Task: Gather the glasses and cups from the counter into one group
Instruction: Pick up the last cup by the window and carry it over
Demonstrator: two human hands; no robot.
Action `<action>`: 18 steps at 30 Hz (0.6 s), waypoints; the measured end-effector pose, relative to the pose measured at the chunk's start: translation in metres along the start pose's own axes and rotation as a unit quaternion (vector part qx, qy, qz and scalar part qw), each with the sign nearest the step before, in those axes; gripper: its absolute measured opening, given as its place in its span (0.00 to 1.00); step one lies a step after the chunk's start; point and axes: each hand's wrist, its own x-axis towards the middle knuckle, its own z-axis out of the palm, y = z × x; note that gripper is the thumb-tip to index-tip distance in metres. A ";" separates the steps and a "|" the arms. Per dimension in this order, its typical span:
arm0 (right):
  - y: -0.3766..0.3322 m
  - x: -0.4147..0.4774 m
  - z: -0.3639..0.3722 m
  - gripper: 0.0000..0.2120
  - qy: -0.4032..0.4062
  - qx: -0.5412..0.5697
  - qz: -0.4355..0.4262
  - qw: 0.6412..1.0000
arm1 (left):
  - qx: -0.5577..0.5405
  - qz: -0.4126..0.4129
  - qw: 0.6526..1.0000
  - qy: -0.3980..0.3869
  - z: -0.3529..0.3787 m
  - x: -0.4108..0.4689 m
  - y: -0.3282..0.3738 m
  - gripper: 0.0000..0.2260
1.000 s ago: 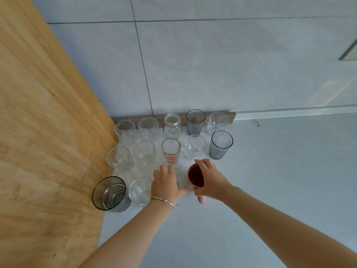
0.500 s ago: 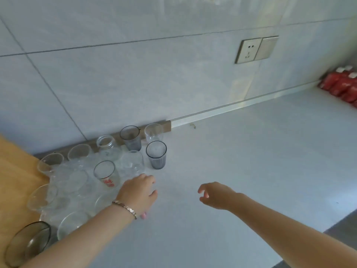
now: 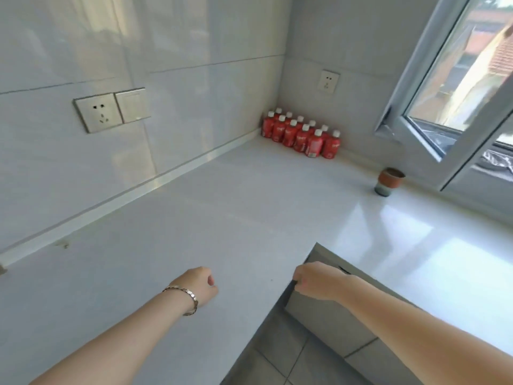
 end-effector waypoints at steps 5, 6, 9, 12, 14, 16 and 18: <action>0.107 -0.001 -0.035 0.14 0.015 0.016 0.051 0.998 | 0.005 0.032 0.999 0.006 0.008 0.049 0.109 0.02; 0.127 0.000 -0.040 0.15 0.024 0.029 0.064 0.997 | 0.009 0.040 0.999 0.005 0.009 0.059 0.129 0.02; 0.182 0.009 -0.054 0.16 0.056 0.052 0.083 0.994 | 0.021 0.060 0.998 0.001 0.009 0.088 0.183 0.03; 0.223 0.026 -0.067 0.15 0.083 0.066 0.106 0.989 | 0.043 0.078 0.996 -0.013 0.005 0.118 0.219 0.02; 0.245 0.041 -0.074 0.15 0.089 0.077 0.123 0.985 | 0.060 0.090 0.994 -0.020 -0.001 0.140 0.241 0.01; 0.264 0.057 -0.084 0.15 0.092 0.084 0.140 0.982 | 0.070 0.105 0.992 -0.021 -0.010 0.164 0.263 0.01; 0.282 0.075 -0.098 0.15 0.098 0.098 0.155 0.978 | 0.079 0.120 0.989 -0.023 -0.020 0.190 0.285 0.05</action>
